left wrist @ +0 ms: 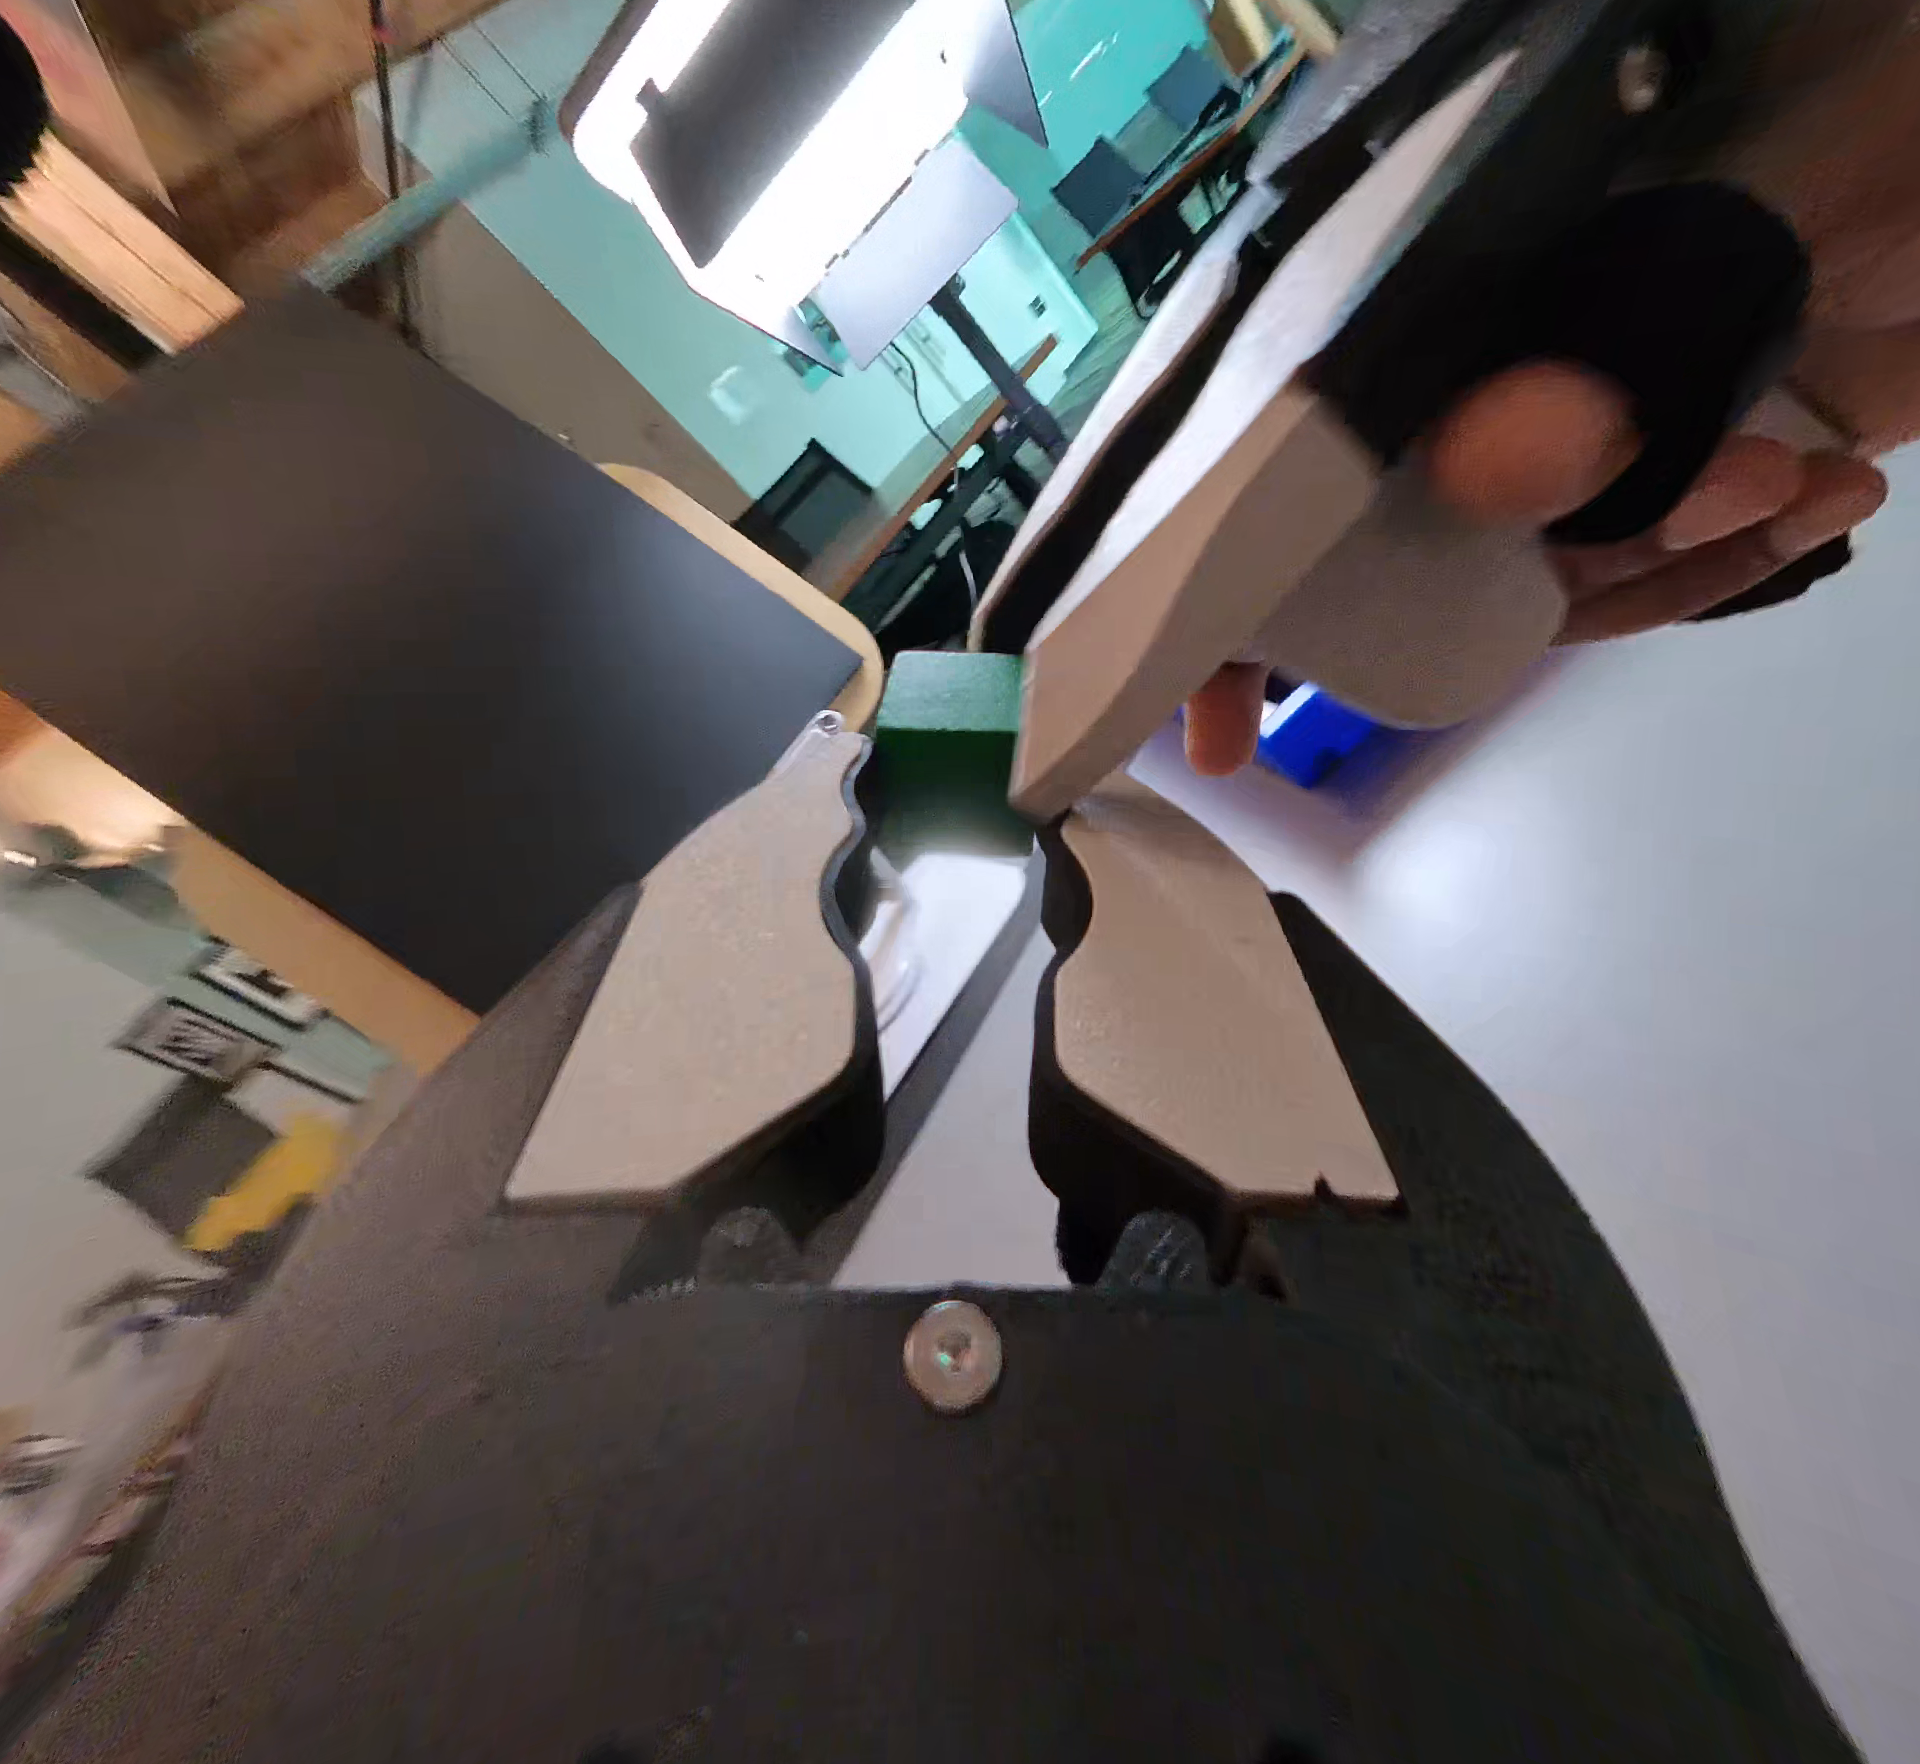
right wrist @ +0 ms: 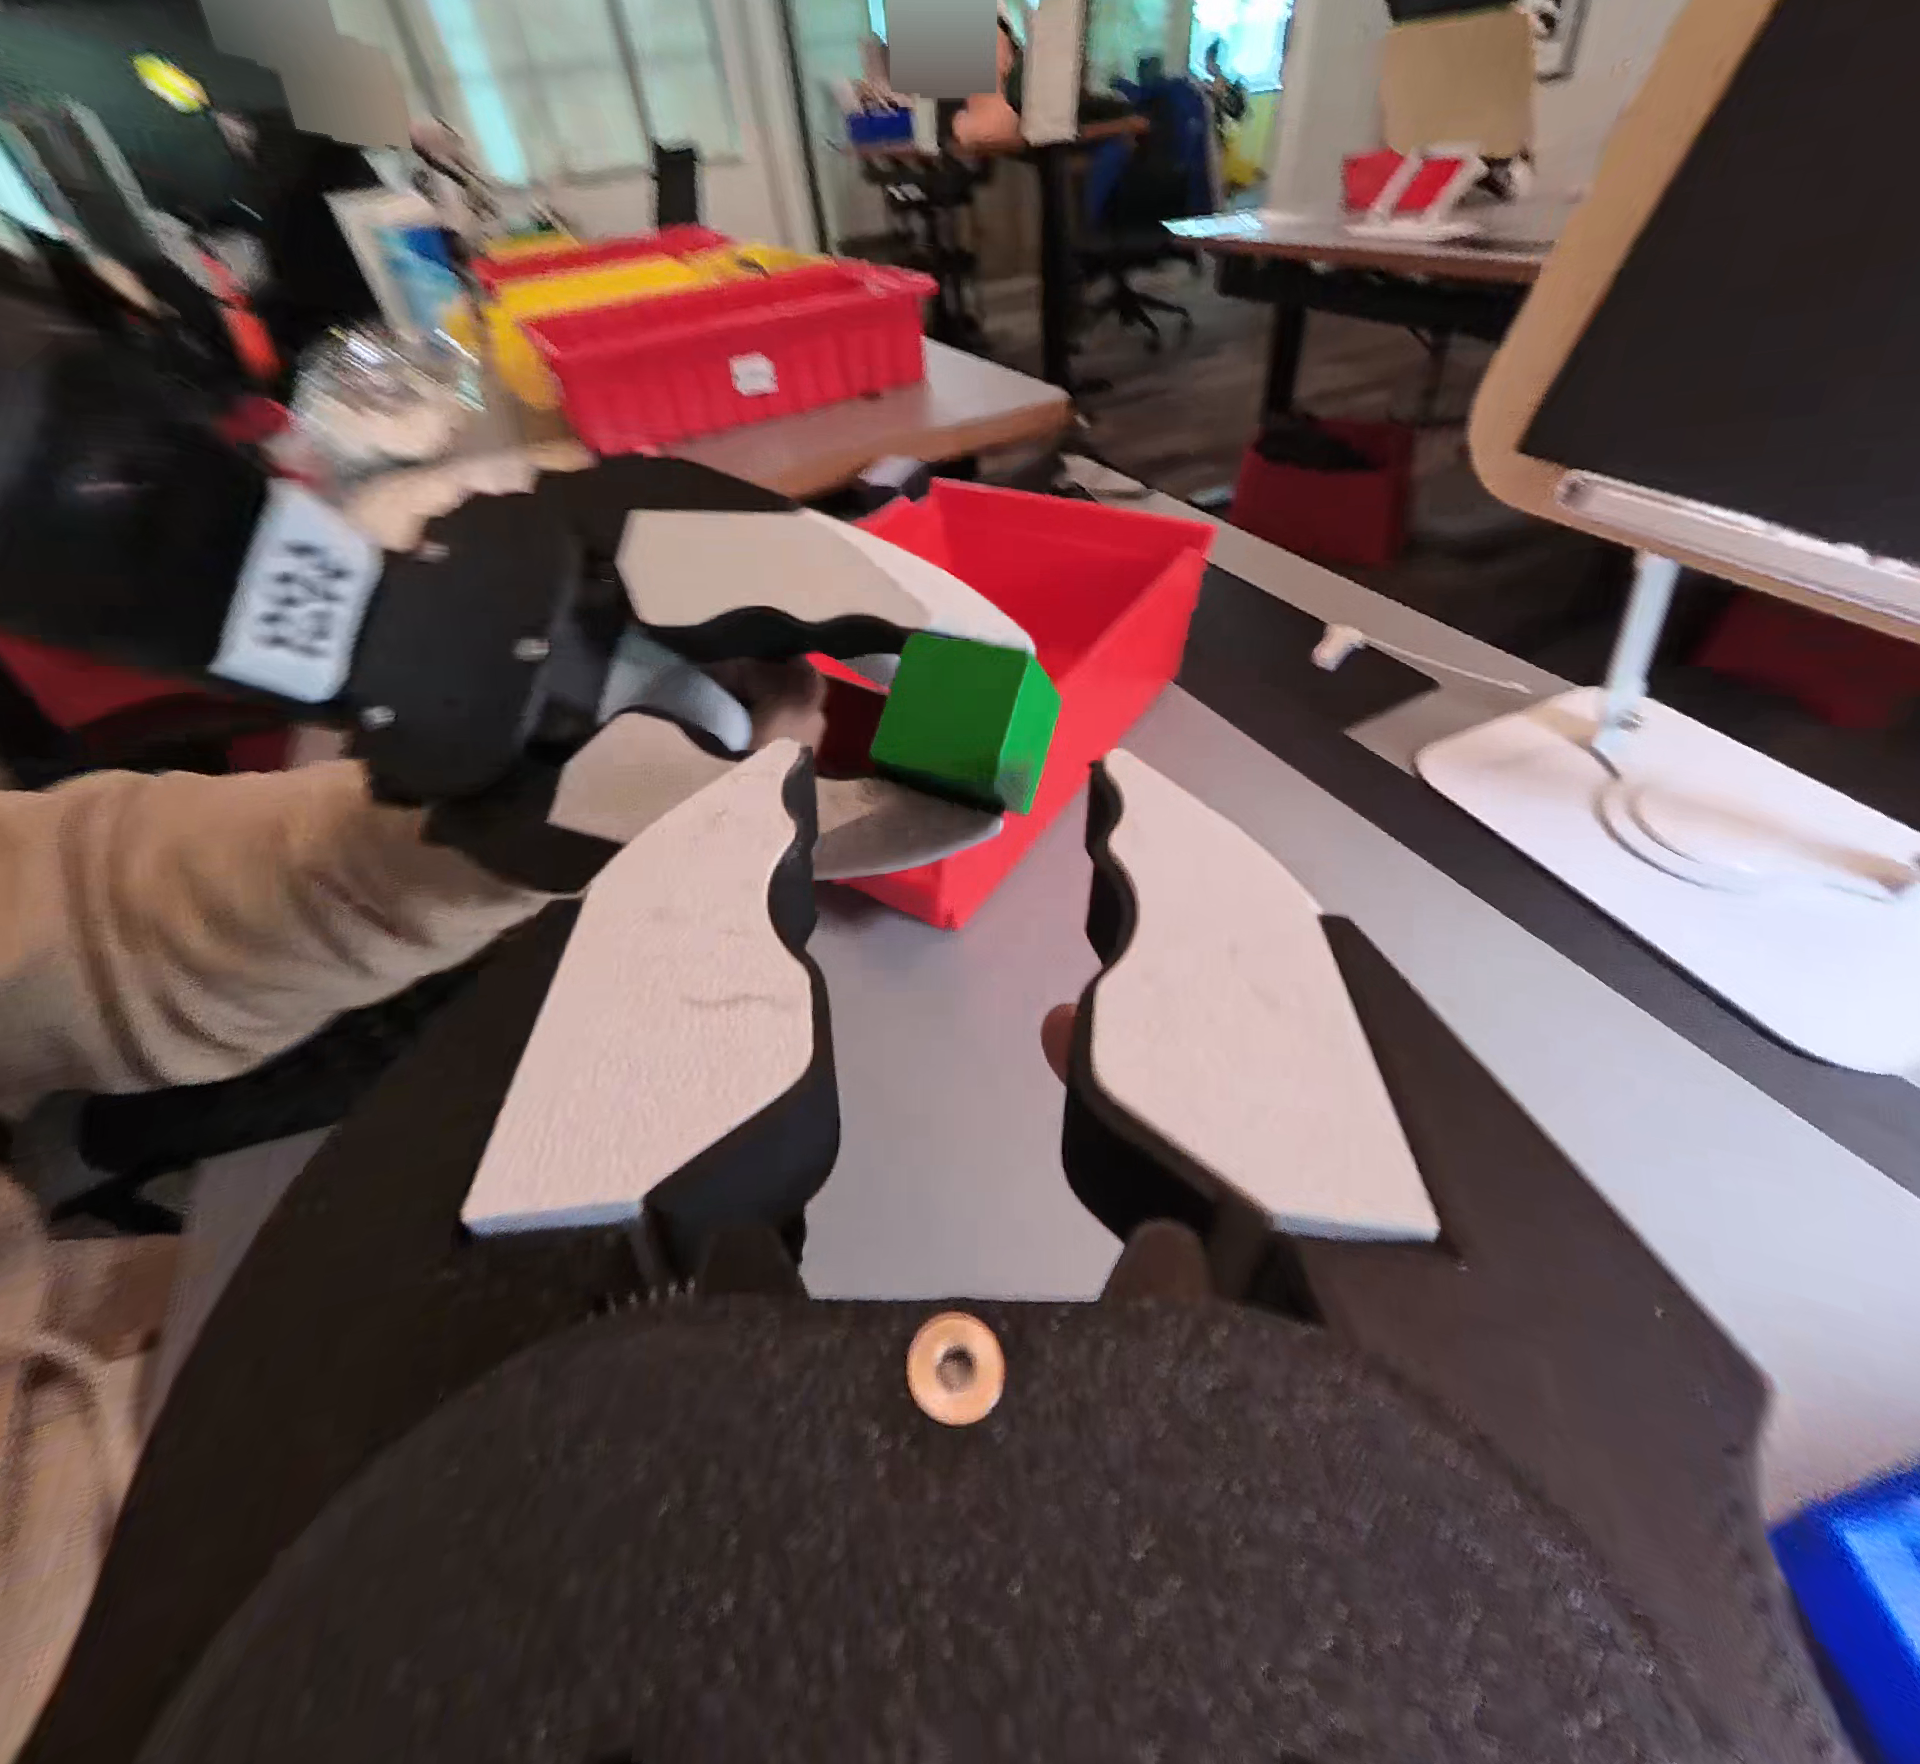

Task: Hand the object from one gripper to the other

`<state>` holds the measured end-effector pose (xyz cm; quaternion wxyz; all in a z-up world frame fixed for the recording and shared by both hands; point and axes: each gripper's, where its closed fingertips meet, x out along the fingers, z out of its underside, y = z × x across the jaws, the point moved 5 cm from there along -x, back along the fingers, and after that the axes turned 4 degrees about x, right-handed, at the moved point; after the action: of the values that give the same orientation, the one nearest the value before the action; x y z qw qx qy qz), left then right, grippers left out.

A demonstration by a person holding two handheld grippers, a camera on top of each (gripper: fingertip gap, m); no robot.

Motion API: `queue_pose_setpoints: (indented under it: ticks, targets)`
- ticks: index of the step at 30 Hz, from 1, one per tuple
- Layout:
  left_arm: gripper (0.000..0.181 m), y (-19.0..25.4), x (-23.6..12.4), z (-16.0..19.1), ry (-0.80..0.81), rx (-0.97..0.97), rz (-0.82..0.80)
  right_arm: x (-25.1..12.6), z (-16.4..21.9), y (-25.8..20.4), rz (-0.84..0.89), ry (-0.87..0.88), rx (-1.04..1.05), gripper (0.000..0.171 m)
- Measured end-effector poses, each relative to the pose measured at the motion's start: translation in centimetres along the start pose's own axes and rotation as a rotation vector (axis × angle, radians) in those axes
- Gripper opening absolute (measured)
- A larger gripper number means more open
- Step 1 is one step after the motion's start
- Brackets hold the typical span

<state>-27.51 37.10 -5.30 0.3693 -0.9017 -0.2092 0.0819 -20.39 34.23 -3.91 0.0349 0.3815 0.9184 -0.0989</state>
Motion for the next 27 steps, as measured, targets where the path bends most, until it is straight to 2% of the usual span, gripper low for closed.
queue_pose_setpoints:
  ticks: [2, 3, 5, 8, 11, 13, 15, 18, 20, 22, 24, 27]
  targets:
    - [0.029, 0.9, 0.3, -0.1, -0.03, 0.125, -0.027, 0.7, 0.6, 0.0, 0.083, -0.022, -0.038, 0.042]
    - [0.029, 1.1, 0.3, 0.0, -0.034, 0.173, -0.041, 0.7, 0.7, 0.1, 0.1, -0.017, -0.064, 0.028]
    - [0.03, 1.2, 0.2, 0.0, 0.004, 0.142, 0.013, 0.4, 0.8, 0.2, 0.086, -0.041, -0.129, 0.028]
    - [0.04, 0.7, -0.3, -0.4, 0.12, -0.292, 0.301, -1.2, -0.1, -0.2, -0.036, 0.032, -0.335, 0.028]
    - [0.04, -0.1, -1.4, -1.5, 0.299, -0.888, 0.698, -3.5, -0.5, -1.9, -0.212, 0.154, -0.548, 0.028]
    - [0.041, -0.2, -2.1, -2.1, 0.413, -1.201, 0.978, -4.5, -0.8, -3.1, -0.31, 0.19, -0.586, 0.028]
    - [0.042, 0.2, -2.2, -2.4, 0.479, -1.367, 1.14, -5.0, -0.9, -4.2, -0.364, 0.207, -0.636, 0.028]
    - [0.043, 1.8, -2.3, -3.5, 0.478, -1.414, 1.259, -4.8, -0.6, -5.5, -0.371, 0.19, -0.735, 0.028]
    - [0.031, 2.1, -2.4, -4.1, 0.475, -1.39, 1.266, -4.5, -0.3, -5.9, -0.347, 0.161, -0.794, 0.027]
    - [0.03, 1.6, -2.2, -4.1, 0.462, -1.339, 1.155, -4.3, -0.5, -5.3, -0.272, 0.139, -0.82, 0.027]
    - [0.029, 0.7, -2.0, -3.5, 0.443, -1.215, 0.98, -4.2, -0.8, -3.9, -0.191, 0.105, -0.755, 0.029]
    - [0.029, -0.8, -1.5, -2.0, 0.356, -0.937, 0.626, -3.9, -1.7, -1.9, -0.133, 0.085, -0.498, 0.034]
